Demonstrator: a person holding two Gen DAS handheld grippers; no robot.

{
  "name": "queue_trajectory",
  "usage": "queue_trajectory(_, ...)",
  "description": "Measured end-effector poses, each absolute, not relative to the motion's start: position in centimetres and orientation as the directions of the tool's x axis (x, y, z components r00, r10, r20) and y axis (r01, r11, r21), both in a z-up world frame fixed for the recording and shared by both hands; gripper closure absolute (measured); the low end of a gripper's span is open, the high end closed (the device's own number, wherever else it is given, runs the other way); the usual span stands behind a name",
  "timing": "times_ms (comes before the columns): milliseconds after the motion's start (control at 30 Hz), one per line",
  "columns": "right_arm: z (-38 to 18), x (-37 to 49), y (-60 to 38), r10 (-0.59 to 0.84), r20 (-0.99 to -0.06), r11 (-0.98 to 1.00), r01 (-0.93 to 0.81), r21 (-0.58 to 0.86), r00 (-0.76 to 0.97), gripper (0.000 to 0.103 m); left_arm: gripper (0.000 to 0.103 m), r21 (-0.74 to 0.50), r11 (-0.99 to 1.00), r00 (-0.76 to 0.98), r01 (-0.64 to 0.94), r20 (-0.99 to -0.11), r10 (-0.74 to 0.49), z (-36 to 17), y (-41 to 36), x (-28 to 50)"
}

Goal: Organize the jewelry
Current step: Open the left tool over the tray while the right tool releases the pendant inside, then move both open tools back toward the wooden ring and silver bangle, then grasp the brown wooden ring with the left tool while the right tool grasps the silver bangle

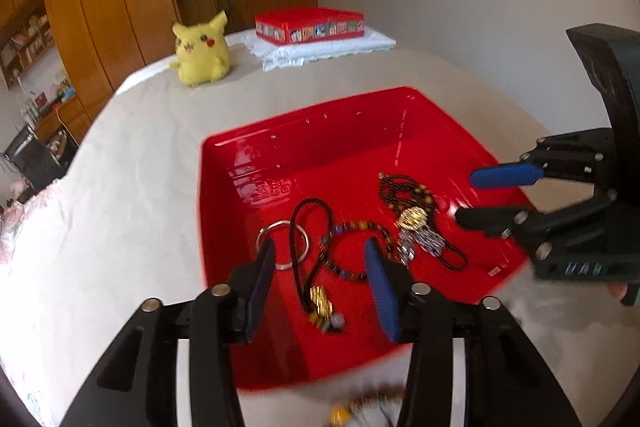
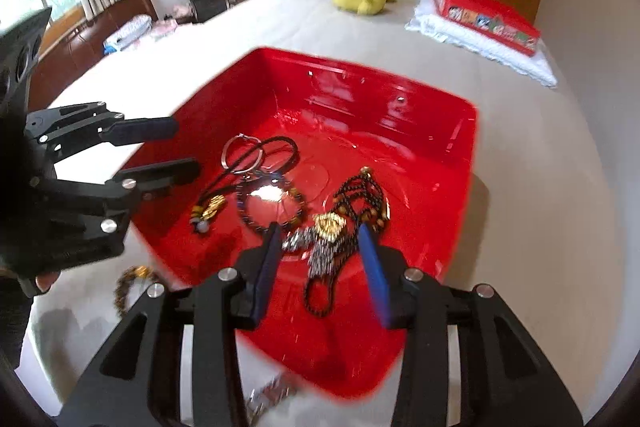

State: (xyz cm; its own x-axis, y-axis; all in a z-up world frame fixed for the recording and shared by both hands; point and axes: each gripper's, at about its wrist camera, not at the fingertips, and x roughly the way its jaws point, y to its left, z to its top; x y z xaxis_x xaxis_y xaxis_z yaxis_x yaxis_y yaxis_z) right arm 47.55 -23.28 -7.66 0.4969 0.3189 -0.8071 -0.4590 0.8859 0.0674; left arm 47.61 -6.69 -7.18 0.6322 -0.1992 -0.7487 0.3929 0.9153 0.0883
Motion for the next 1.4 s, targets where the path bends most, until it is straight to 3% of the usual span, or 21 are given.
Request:
queue_trajectory(100,-5.9,43.4,-24.9,0.347,-0.777,0.882,-0.464,0.08,0.526,0.058,0.038,0.099,0.911,0.654,0.399,-0.728,-0.207,-6.0,-5.9,43.8)
queue_trajectory(267,-5.9,36.3,-26.3,0.359,-0.766,0.875,-0.477,0.078,0.533,0.054,0.036,0.12,0.887,0.639,0.447,-0.736,-0.223,-6.5,-5.5,36.8)
queue_trajectory(400,-7.9,30.8,-27.1,0.366,-0.771,0.88,-0.462,0.106,0.52,0.048,0.034,0.106,0.88,0.609,0.462,-0.76,-0.229,-8.8,-5.2,31.9)
queue_trajectory(533,-10.5,27.0,-27.3,0.374,-0.79,0.885,-0.441,0.148,0.485,0.048,0.034,0.066,0.876,0.558,0.478,-0.793,-0.245,-11.6,-5.3,28.5)
queue_trajectory(733,-13.0,25.0,-26.7,0.372,-0.814,0.886,-0.433,0.167,0.447,0.048,0.033,0.023,0.866,0.49,0.499,-0.832,-0.26,-15.3,-6.1,26.8)
queue_trajectory(1000,-14.4,26.1,-24.3,0.355,-0.822,0.871,-0.476,0.119,0.446,0.039,0.024,0.014,0.877,0.51,0.481,-0.817,-0.267,-16.0,-6.7,28.0)
queue_trajectory(1167,-14.7,27.5,-23.2,0.349,-0.82,0.863,-0.497,0.092,0.454,0.036,0.028,0.004,0.883,0.514,0.47,-0.814,-0.27,-16.0,-6.7,28.7)
queue_trajectory(1267,-14.9,27.9,-22.7,0.339,-0.819,0.859,-0.507,0.069,0.463,0.035,0.046,0.006,0.889,0.52,0.458,-0.813,-0.262,-15.9,-6.5,28.8)
queue_trajectory(1333,-14.9,28.1,-22.6,0.342,-0.816,0.858,-0.509,0.069,0.465,0.035,0.063,-0.002,0.892,0.521,0.453,-0.811,-0.266,-15.7,-6.3,29.1)
queue_trajectory(1400,-14.9,28.3,-22.5,0.345,-0.814,0.857,-0.511,0.068,0.468,0.035,0.067,-0.006,0.892,0.521,0.453,-0.81,-0.27,-15.7,-6.1,29.3)
